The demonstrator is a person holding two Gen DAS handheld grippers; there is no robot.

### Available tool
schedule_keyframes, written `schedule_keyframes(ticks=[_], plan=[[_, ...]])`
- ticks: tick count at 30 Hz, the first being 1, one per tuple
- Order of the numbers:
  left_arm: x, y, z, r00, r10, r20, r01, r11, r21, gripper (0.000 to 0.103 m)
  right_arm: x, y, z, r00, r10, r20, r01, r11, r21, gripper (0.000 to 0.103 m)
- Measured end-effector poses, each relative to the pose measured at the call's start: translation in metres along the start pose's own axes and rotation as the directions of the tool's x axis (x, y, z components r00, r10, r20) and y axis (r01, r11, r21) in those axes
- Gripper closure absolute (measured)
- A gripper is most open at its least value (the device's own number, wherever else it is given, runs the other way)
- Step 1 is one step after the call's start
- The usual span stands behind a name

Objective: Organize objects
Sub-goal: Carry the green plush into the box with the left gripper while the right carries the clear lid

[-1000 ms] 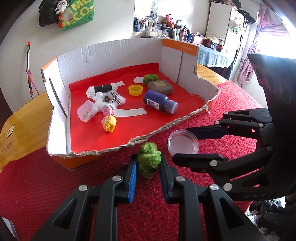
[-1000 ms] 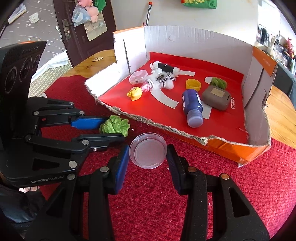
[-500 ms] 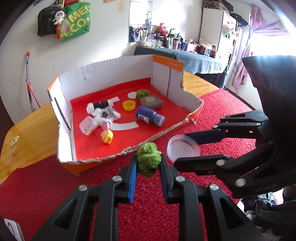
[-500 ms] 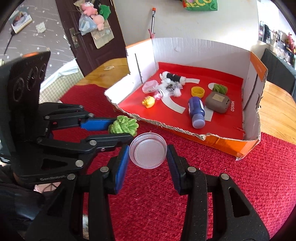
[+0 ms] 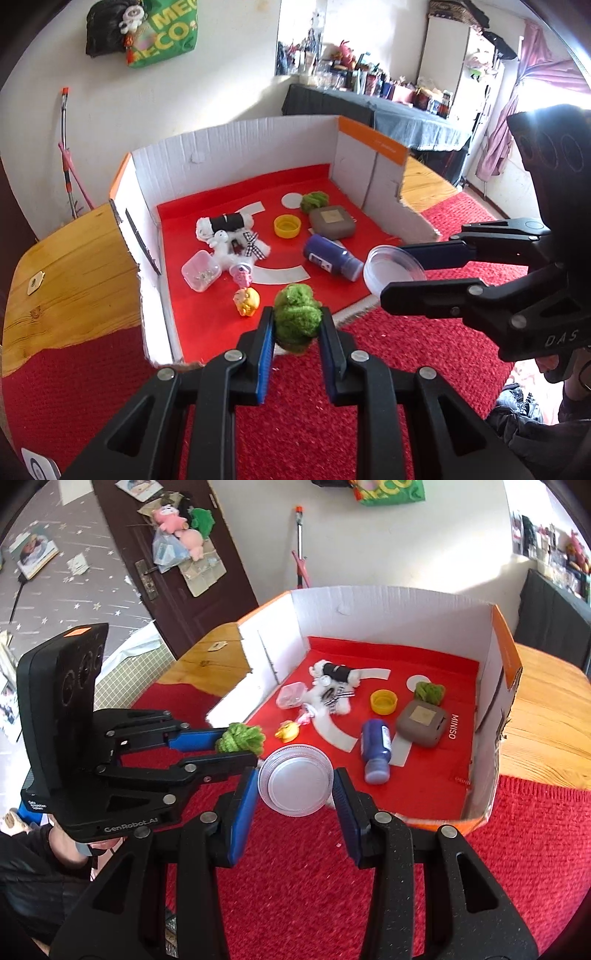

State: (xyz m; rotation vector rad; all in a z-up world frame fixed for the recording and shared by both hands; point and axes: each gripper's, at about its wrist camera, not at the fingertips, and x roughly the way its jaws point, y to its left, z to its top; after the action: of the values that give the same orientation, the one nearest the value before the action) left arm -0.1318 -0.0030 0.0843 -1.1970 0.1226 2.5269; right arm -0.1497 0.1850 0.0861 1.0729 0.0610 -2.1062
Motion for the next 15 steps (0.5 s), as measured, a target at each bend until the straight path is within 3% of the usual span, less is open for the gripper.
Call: schedule_keyframes(ticks=[9,15], plan=[[0.032,0.012,0.015,0.995,-0.032,-0.092,0.031,0.999,-0.01,0.08,0.03,-0.021,0.014,0.998,0.009,-0.067,-0.006,0.999,0.048,0.063],[0.054,0.022,0.013,0.982,-0.081,-0.172,0.076,0.996,-0.039,0.08,0.044,-0.029,0.018,0.994,0.02,-0.106,-0.013,0.998,0.066,0.063]])
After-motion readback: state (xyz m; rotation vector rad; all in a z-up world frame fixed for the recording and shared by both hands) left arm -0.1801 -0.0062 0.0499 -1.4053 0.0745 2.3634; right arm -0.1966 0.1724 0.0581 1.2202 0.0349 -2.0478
